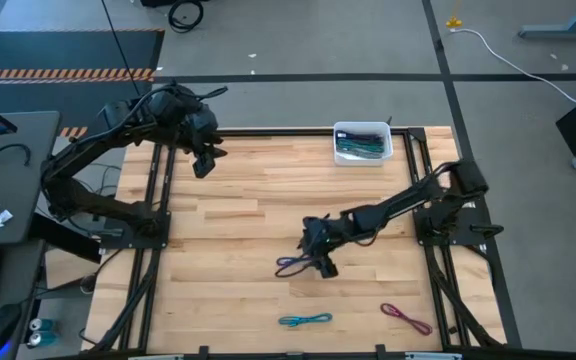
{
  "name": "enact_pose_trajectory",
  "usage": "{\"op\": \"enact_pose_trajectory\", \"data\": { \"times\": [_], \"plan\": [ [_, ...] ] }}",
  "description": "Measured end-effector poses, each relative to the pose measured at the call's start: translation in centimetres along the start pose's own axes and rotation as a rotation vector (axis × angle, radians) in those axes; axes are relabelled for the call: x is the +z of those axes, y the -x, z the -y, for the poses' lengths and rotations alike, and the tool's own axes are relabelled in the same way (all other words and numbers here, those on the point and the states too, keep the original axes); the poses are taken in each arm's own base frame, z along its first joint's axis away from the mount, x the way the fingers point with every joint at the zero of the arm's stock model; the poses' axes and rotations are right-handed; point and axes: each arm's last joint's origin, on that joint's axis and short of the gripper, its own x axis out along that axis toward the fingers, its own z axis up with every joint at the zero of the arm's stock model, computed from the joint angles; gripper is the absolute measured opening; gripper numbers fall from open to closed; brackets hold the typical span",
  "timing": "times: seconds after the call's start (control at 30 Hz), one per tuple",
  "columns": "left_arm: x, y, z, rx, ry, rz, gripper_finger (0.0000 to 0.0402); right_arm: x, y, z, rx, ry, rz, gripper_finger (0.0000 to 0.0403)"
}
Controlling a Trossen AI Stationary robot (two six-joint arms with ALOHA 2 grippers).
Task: Pick and place USB-C Cables
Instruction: Put the dark blue charger cable into the bin
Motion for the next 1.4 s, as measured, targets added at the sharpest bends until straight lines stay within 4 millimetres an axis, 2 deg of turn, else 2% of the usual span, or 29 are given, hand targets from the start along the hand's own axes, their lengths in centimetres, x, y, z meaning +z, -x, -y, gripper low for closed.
{"op": "enact_pose_trajectory", "data": {
  "times": [0.13,0.3,0.47,0.53,0.57,0.63,0.7,0.73,0.83,0.9,1.0,1.07,1.23,1.4],
  "plan": [
    [0.0,0.0,0.0,-0.001,0.013,0.0,0.0172,-1.5,-2.6,-0.5,-0.043,0.012,-0.062,0.0251],
    [0.0,0.0,0.0,0.001,0.032,0.0,0.0172,-3.0,-4.6,-1.0,-0.062,0.013,-0.118,0.0184],
    [0.0,0.0,0.0,0.001,0.032,0.001,0.0172,-3.2,-4.8,-1.0,-0.076,-0.091,-0.143,0.0078],
    [0.0,0.0,0.0,0.002,0.033,0.003,0.0172,-3.2,-4.2,-1.0,-0.08,-0.158,-0.164,0.003],
    [0.0,0.0,0.0,0.002,0.033,0.003,0.0172,-3.2,-3.8,-1.0,-0.084,-0.18,-0.18,0.002],
    [0.0,0.0,0.0,0.002,0.033,0.003,0.0172,-2.8,-2.3,-0.8,-0.108,-0.228,-0.188,0.0021],
    [0.1,0.0,0.0,0.002,0.033,0.007,0.0172,-2.7,0.0,-0.2,-0.164,-0.284,-0.24,0.0024],
    [0.1,0.0,0.0,0.002,0.033,0.01,0.0172,-2.0,1.5,0.2,-0.185,-0.302,-0.223,0.0023],
    [0.2,0.0,0.0,0.002,0.031,0.022,0.0172,0.2,7.2,1.7,-0.256,-0.332,-0.167,0.0019],
    [0.3,0.0,0.0,0.002,0.029,0.034,0.0172,0.6,10.8,3.1,-0.307,-0.332,-0.142,0.0019],
    [0.7,0.0,0.0,0.004,0.009,0.072,0.0172,1.7,17.0,5.8,-0.399,-0.331,-0.015,0.0019],
    [1.0,0.0,0.0,0.006,-0.012,0.105,0.0172,1.3,20.4,7.7,-0.455,-0.341,-0.021,0.0019],
    [2.0,0.2,-0.1,0.017,-0.048,0.208,0.0172,-1.0,25.6,12.3,-0.555,-0.341,-0.224,0.0019],
    [2.8,0.4,-0.2,0.045,-0.064,0.295,0.0172,-4.0,27.4,16.6,-0.527,-0.302,-0.326,0.0019]
  ]
}}
